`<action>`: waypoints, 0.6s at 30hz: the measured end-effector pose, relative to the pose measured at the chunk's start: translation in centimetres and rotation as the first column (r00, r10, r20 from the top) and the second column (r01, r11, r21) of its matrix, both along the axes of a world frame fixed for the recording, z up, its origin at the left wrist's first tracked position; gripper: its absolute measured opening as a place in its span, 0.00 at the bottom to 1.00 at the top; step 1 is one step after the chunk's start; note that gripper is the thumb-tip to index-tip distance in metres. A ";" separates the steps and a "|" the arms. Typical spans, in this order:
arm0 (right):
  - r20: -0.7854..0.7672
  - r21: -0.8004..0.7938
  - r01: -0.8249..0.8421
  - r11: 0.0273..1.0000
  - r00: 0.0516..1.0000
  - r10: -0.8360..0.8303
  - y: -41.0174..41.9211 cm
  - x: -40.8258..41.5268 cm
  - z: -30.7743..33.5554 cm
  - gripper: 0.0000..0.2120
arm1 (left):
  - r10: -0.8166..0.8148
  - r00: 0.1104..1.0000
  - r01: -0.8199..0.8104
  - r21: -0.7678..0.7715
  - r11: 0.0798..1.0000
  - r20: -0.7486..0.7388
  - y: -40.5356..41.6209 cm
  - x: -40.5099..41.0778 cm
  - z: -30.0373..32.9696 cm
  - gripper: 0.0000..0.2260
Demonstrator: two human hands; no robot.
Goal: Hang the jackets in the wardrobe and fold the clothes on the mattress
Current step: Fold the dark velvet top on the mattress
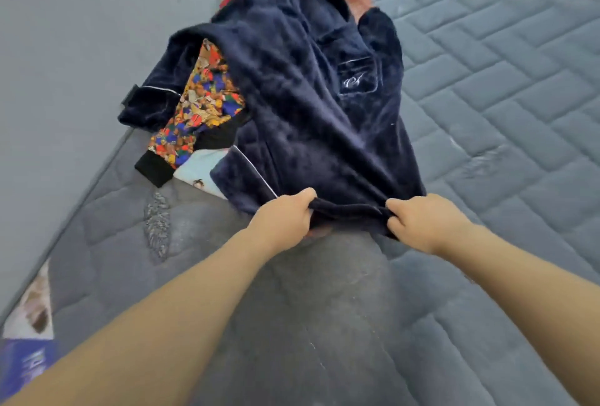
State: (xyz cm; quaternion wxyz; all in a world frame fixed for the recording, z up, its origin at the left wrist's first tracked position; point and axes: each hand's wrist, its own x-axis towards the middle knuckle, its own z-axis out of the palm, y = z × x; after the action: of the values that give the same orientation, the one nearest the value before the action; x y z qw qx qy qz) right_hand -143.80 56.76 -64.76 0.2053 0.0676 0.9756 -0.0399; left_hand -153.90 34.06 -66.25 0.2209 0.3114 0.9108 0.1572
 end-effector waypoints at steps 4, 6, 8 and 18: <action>0.195 0.038 0.029 0.999 0.980 -0.036 4.1 9.6 0.4 0.12 | -0.093 0.989 0.114 -0.192 0.975 0.114 6.6 8.3 0.8 0.08; 0.305 0.084 0.037 0.996 0.951 -0.061 6.9 14.8 0.2 0.11 | -0.069 0.952 0.134 -0.204 0.970 0.298 9.9 13.7 0.5 0.10; 0.420 0.128 0.054 0.990 0.902 -0.103 10.3 20.6 -0.2 0.14 | -0.065 0.884 0.172 -0.193 0.966 0.463 13.4 20.0 -0.2 0.10; 0.928 0.173 0.252 0.952 0.283 -0.244 19.4 43.6 -2.0 0.13 | 0.113 0.653 0.186 -0.304 0.934 0.749 24.2 36.8 -2.0 0.10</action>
State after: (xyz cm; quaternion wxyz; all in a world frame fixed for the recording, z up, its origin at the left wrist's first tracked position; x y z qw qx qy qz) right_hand -100.24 76.15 -66.72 0.7227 0.2275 0.6521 -0.0281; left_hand -117.12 58.21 -68.22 0.6349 0.1910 0.7417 0.1012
